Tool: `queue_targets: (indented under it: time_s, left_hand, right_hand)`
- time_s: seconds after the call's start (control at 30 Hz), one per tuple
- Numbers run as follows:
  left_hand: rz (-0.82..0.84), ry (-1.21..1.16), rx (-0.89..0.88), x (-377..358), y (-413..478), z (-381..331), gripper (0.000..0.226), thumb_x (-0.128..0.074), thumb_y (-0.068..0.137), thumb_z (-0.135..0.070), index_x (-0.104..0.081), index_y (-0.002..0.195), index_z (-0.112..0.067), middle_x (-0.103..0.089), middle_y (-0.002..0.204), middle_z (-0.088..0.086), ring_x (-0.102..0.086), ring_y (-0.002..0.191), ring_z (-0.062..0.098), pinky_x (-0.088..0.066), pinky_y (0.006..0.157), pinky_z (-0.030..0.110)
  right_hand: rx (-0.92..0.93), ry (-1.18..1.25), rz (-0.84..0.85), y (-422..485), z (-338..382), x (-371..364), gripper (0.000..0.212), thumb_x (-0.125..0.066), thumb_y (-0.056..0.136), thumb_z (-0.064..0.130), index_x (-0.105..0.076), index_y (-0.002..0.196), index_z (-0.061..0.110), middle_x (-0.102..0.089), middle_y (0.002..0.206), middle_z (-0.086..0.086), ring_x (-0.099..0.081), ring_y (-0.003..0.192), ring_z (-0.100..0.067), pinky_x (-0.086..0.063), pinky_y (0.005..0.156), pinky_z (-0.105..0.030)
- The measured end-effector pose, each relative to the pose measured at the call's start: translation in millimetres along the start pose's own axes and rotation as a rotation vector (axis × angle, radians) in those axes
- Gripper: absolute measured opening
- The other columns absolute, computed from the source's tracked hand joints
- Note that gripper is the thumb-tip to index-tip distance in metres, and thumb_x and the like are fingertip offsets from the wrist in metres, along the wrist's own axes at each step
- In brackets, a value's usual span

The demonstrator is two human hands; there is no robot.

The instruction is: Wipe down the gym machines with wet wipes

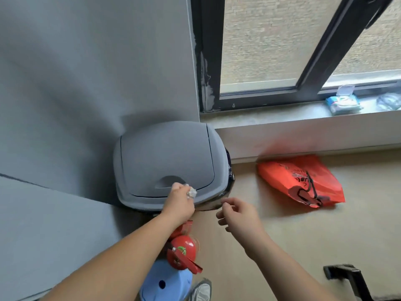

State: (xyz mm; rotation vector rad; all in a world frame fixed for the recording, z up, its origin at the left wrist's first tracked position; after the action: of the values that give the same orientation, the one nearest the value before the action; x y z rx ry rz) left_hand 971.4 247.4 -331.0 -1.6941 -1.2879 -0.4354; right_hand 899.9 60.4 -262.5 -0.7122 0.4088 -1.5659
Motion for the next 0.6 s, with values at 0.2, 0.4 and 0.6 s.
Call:
queue_targets:
  time_s: [0.2, 0.4, 0.6]
  left_hand:
    - [0.169, 0.235, -0.023, -31, 57, 45, 0.046, -0.057, 0.091, -0.018, -0.044, 0.136, -0.021, -0.026, 0.147, -0.001, -0.059, 0.107, 0.029, -0.049, 0.092, 0.039]
    - [0.230, 0.346, 0.000, -36, 83, 65, 0.064, -0.055, 0.101, -0.036, -0.032, 0.157, -0.015, -0.019, 0.169, 0.007, -0.019, 0.155, 0.027, -0.019, 0.125, 0.042]
    - [0.051, 0.054, -0.033, -3, 52, 27, 0.039, -0.056, 0.102, -0.024, -0.058, 0.141, -0.020, -0.057, 0.142, -0.003, -0.055, 0.130, 0.019, -0.045, 0.107, 0.034]
  right_hand:
    - [-0.099, 0.028, 0.007, 68, -18, -36, 0.018, -0.049, 0.102, 0.015, -0.067, 0.101, 0.019, -0.074, 0.085, -0.008, -0.065, 0.072, -0.018, -0.049, 0.065, -0.028]
    - [-0.116, 0.005, 0.030, 90, -16, -53, 0.018, -0.049, 0.103, 0.019, -0.066, 0.107, 0.023, -0.075, 0.090, -0.009, -0.067, 0.076, -0.017, -0.050, 0.065, -0.026]
    - [-0.076, -0.028, 0.010, 71, 10, -34, 0.018, -0.049, 0.103, 0.021, -0.067, 0.107, 0.022, -0.073, 0.086, -0.004, -0.068, 0.076, -0.016, -0.050, 0.064, -0.026]
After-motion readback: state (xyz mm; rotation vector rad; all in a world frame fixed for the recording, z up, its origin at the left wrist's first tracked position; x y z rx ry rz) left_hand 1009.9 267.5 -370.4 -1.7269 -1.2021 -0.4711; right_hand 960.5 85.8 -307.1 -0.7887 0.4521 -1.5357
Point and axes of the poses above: each hand's wrist, its own y-axis towards the middle knuckle, its own x-axis out of the back of the hand, z = x × y, the point moved 4 cm from there along y, towards the middle knuckle
